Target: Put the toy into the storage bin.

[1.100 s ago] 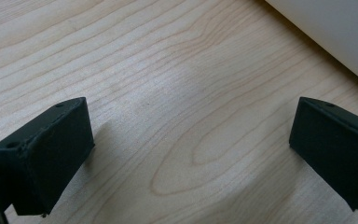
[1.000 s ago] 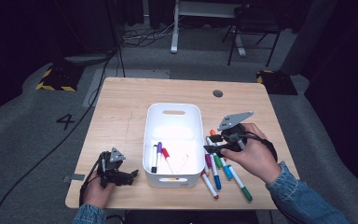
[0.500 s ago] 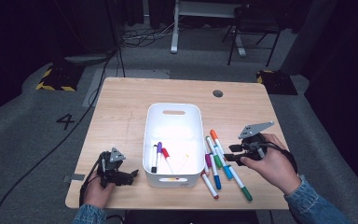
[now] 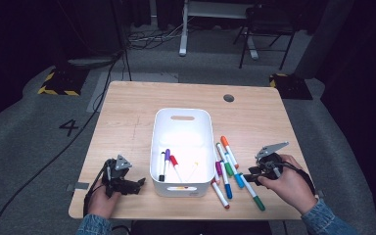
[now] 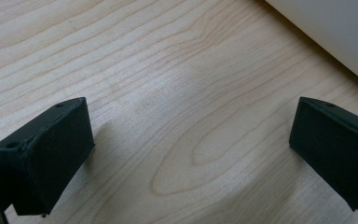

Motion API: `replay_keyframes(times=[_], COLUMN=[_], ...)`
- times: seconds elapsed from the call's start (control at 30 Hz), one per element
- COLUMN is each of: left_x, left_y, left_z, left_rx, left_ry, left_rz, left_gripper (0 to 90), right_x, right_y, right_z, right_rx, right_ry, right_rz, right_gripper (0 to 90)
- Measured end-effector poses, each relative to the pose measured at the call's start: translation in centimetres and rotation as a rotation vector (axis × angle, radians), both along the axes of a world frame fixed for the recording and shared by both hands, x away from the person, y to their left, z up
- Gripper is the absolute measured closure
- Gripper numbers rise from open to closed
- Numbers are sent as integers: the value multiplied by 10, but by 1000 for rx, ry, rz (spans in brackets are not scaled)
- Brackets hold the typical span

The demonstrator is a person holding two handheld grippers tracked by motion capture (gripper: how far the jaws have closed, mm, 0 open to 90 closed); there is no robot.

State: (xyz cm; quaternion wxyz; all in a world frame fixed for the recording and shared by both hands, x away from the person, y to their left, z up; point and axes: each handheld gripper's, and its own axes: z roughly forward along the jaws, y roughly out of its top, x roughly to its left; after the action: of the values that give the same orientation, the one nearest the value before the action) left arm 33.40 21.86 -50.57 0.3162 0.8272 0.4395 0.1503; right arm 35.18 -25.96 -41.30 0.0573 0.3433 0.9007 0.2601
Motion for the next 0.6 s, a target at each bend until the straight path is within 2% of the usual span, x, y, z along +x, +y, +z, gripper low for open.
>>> replay_keyframes(times=[0.37,0.6], left_x=[0,0], left_y=[0,0], left_z=[0,0], left_rx=[0,0], left_ry=[0,1], left_rz=[1,1], left_gripper=[0,0], right_x=[-6,-5], right_y=[-11,-18], right_z=[-35,-47], right_rx=[-38,-76], right_ry=[87,104], right_rz=[-34,-63], right_gripper=[632,676])
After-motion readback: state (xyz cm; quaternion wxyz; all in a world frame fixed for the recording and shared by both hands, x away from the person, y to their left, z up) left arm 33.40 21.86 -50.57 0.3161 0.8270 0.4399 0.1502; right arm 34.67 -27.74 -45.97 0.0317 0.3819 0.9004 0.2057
